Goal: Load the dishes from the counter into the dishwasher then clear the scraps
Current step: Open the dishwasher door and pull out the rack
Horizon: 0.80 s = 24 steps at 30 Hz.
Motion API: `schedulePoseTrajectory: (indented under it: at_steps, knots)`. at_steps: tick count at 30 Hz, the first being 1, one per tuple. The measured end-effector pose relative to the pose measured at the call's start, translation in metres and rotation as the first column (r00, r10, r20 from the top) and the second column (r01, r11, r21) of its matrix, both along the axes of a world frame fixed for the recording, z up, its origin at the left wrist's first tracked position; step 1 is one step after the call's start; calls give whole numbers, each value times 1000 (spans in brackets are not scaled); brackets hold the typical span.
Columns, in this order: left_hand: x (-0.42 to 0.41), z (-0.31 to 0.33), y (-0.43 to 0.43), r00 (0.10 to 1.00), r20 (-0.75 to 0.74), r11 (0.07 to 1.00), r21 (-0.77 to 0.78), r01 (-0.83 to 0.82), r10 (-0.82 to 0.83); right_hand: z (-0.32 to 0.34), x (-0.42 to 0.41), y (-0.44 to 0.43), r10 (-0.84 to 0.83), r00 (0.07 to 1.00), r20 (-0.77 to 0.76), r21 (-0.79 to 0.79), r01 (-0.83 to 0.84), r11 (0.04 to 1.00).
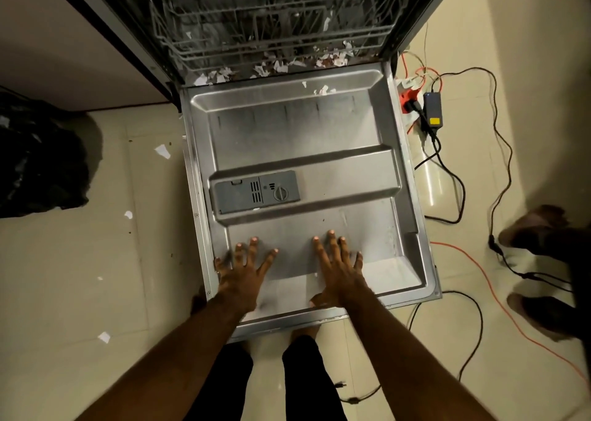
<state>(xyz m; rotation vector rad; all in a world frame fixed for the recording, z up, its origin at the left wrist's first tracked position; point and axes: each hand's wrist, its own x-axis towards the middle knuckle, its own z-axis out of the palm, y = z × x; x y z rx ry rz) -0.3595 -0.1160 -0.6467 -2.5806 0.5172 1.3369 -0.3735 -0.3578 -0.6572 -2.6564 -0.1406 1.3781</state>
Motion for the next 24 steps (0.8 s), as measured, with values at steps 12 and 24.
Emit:
schedulePoseTrajectory:
  at_steps: [12, 24]
  knots:
    - [177, 174, 5, 840, 496, 895, -445, 30, 219, 172, 165, 36, -261, 801, 539, 294, 111, 949]
    - [349, 316, 41, 613, 669, 882, -459, -105, 421, 336, 369, 67, -166, 606, 778, 169, 53, 984]
